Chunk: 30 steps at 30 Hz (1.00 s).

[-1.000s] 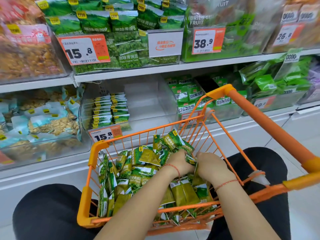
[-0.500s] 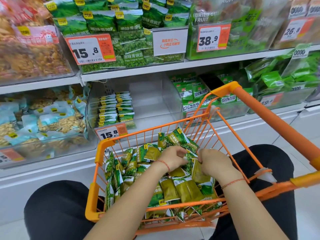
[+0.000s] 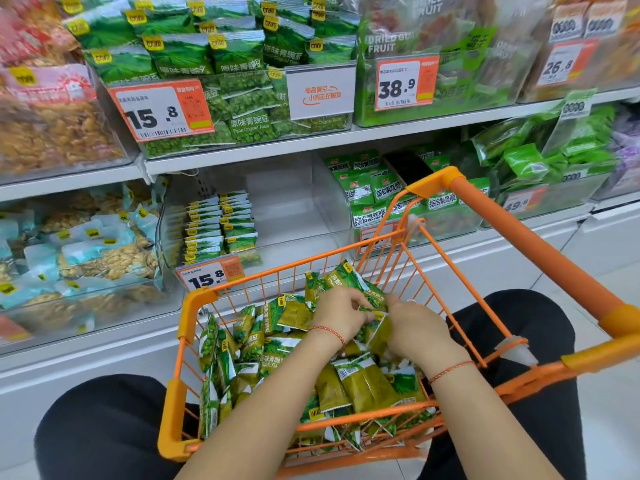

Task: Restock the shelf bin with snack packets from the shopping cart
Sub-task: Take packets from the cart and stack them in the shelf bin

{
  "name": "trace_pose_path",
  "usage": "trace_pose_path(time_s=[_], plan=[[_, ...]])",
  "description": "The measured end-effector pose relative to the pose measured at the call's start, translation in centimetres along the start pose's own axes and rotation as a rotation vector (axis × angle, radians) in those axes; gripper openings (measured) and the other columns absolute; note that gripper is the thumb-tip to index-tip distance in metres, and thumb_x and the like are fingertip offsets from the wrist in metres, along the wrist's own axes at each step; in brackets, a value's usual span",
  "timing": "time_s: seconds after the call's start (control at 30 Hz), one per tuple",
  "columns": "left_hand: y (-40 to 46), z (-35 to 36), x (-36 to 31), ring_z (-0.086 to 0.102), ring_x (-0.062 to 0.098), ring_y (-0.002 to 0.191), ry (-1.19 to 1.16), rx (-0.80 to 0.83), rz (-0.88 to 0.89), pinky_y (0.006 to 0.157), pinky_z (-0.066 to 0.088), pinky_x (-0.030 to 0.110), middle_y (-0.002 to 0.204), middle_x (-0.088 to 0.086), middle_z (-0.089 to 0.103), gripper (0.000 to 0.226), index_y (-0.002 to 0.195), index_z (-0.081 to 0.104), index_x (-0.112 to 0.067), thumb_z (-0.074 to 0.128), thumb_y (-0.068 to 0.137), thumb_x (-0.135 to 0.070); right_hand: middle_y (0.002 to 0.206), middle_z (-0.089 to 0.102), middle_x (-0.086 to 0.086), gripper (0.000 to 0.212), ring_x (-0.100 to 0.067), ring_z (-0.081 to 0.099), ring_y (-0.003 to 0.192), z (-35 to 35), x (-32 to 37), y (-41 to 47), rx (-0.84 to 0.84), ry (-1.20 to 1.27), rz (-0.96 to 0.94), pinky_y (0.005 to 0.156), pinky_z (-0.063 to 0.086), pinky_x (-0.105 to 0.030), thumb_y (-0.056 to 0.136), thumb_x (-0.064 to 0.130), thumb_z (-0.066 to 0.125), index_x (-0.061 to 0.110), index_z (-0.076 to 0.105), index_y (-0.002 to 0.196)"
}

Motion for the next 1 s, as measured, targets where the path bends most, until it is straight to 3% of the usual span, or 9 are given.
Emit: trace_pose_path(time_s=[0.07,0.13,0.23,0.3,0.43,0.67,0.77,0.9,1.0], plan=[[-0.1,-1.8,0.2,0.058,0.015,0.070,-0.077,-0.099,0.022,0.069,0.047,0.024,0.067,-0.009,0.059,0.004,0.080,0.071,-0.019,0.075,0.080,-0.018,0.124,0.055,-0.008,0.100,-0.027,0.058,0.108,-1.3,0.2,-0.3,-0.097,0.159,-0.028,0.069,0.044,-0.032,0.076,0.024,0.077,0.025,0.009,0.150],[-0.4,-3.9,0.9,0.060,0.018,0.069,-0.171,-0.199,0.035,0.070,0.050,0.028,0.065,-0.010,0.059,0.016,0.071,0.066,-0.024,0.075,0.079,-0.014,0.123,0.058,-0.004,0.089,-0.025,0.058,0.108,-2.6,0.6,-0.5,-0.160,0.319,-0.072,0.070,0.044,-0.030,0.075,0.030,0.078,0.026,0.025,0.147],[-1.2,-7.0,2.6,0.060,0.018,0.065,-0.382,-0.298,0.003,0.071,0.054,0.037,0.066,-0.005,0.061,0.024,0.068,0.061,-0.022,0.072,0.081,-0.005,0.089,0.069,-0.001,0.031,-0.022,0.063,0.086,-3.9,1.7,-0.3,-0.164,0.591,-0.215,0.060,0.043,-0.026,0.073,0.034,0.080,0.018,0.067,0.098],[-1.9,-8.4,3.8,0.059,0.015,0.064,-0.520,-0.341,-0.040,0.069,0.054,0.033,0.069,0.000,0.061,0.021,0.071,0.060,-0.017,0.068,0.083,-0.002,0.078,0.070,-0.003,0.024,-0.022,0.066,0.077,-4.2,2.7,0.3,-0.134,0.796,-0.309,0.066,0.049,-0.032,0.071,0.031,0.082,0.014,0.069,0.083],[-3.1,-9.3,6.0,0.059,0.016,0.073,-0.792,-0.389,-0.159,0.065,0.053,0.022,0.077,0.005,0.060,0.013,0.078,0.058,-0.011,0.062,0.089,-0.005,0.091,0.075,-0.003,0.017,-0.018,0.070,0.088,-4.0,5.1,1.4,0.007,1.139,-0.436,0.088,0.054,-0.038,0.077,0.018,0.076,0.012,0.071,0.093],[-2.9,-9.3,7.2,0.063,0.021,0.083,-1.177,-0.324,-0.180,0.069,0.055,0.027,0.091,0.010,0.065,0.010,0.096,0.055,-0.002,0.056,0.093,-0.011,0.074,0.072,-0.001,0.013,-0.014,0.066,0.070,-2.1,6.2,2.4,0.225,1.319,-0.368,0.069,0.049,-0.028,0.080,0.017,0.073,0.009,0.063,0.082],[-2.8,-9.3,7.2,0.062,0.019,0.083,-1.336,-0.258,-0.166,0.068,0.056,0.025,0.094,0.010,0.061,0.010,0.100,0.052,-0.005,0.055,0.091,-0.005,0.080,0.072,-0.009,0.023,-0.021,0.067,0.074,-1.7,6.0,2.7,0.272,1.467,-0.266,0.077,0.053,-0.036,0.076,0.014,0.075,0.003,0.061,0.090],[-2.9,-9.4,6.9,0.065,0.023,0.085,-1.468,-0.165,-0.171,0.064,0.056,0.029,0.095,0.011,0.064,0.034,0.112,0.046,-0.007,0.041,0.087,0.015,0.105,0.070,-0.017,0.082,-0.030,0.067,0.094,-1.1,6.2,3.0,0.306,1.562,-0.198,0.091,0.053,-0.044,0.049,0.025,0.085,-0.003,0.055,0.121],[-3.2,-9.5,6.4,0.062,0.026,0.094,-1.461,-0.120,-0.168,0.070,0.057,0.033,0.110,0.016,0.058,0.049,0.127,0.042,-0.001,0.048,0.081,0.013,0.106,0.070,-0.016,0.090,-0.031,0.067,0.098,-0.8,6.0,3.2,0.315,1.584,-0.189,0.088,0.054,-0.042,0.043,0.027,0.086,-0.002,0.054,0.122]])
Point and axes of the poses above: each hand's wrist, its own y-axis towards the middle knuckle, its own z-axis out of the palm, x = y × z, the point moved 2 cm from there along y, towards the middle knuckle
